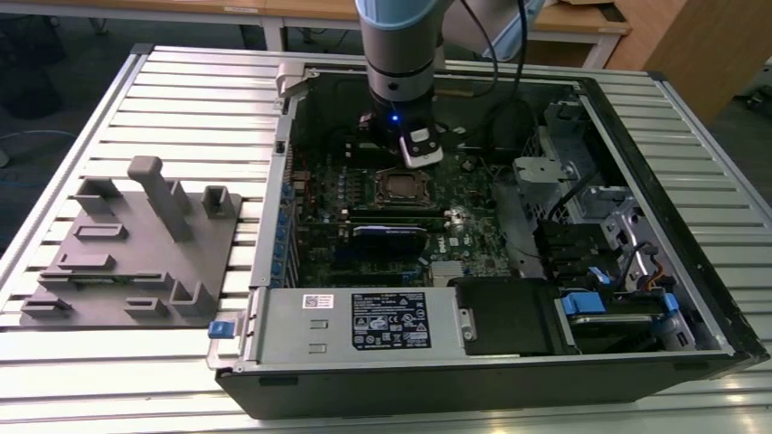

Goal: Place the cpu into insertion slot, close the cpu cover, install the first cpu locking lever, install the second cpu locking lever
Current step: 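Install the first cpu locking lever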

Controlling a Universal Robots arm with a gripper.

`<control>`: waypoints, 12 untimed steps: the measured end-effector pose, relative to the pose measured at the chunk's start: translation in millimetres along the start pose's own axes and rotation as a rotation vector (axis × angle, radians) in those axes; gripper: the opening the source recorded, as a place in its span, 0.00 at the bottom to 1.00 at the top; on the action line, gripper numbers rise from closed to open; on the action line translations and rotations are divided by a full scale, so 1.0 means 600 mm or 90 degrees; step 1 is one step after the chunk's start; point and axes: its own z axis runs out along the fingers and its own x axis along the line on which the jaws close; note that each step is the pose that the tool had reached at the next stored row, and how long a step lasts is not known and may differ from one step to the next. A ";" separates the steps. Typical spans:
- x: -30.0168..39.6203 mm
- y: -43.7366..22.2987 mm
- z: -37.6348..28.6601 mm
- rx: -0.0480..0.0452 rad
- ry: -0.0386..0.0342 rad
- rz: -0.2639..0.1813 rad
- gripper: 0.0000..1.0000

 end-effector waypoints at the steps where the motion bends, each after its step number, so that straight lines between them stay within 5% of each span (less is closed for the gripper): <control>1: 0.000 0.000 0.000 0.0001 -0.0008 0.002 0.10; 12: 0.001 -0.001 0.003 0.0011 -0.0041 0.011 0.10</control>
